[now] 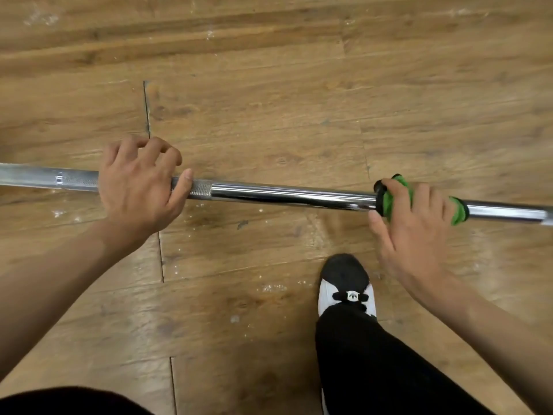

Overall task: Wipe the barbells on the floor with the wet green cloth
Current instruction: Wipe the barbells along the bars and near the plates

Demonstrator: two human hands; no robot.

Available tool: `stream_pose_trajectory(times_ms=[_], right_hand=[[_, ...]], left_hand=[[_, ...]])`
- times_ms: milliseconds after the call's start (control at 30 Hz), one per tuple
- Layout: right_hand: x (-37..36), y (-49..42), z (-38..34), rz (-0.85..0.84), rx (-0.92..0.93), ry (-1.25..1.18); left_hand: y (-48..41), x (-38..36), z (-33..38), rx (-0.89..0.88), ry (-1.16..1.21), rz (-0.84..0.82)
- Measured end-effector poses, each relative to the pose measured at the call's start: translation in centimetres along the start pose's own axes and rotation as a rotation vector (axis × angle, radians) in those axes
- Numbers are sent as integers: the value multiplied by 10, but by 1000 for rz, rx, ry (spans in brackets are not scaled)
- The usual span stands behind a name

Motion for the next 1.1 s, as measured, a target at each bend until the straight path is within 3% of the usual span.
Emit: stream_pose_trajectory(times_ms=[333, 467, 667, 767, 867, 1100], right_hand=[[-62, -42, -205, -169, 251, -18], [-49, -48, -155, -203, 306, -80], [-5, -30, -13, -88, 113, 60], [-5, -27, -9, -46, 3, 63], [-15, -37, -54, -61, -47, 29], [-63, -62, -215, -203, 200, -59]], left_hand=[[-10, -2, -2, 29, 17, -31], [-16, -4, -2, 67, 27, -20], [-24, -7, -2, 98, 27, 6], [-24, -8, -2, 104, 32, 3], [-22, -8, -1, 99, 39, 3], [-25, -9, -3, 61, 29, -34]])
Point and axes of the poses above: each hand's wrist, its own y-axis away from the middle knuckle, its own x-axis out of the back of the hand, z = x × y, the point moved 2 cm from there along -y, towards the middle knuckle, and after that the axes turned 12 degrees about -y, right-handed, at the moved point
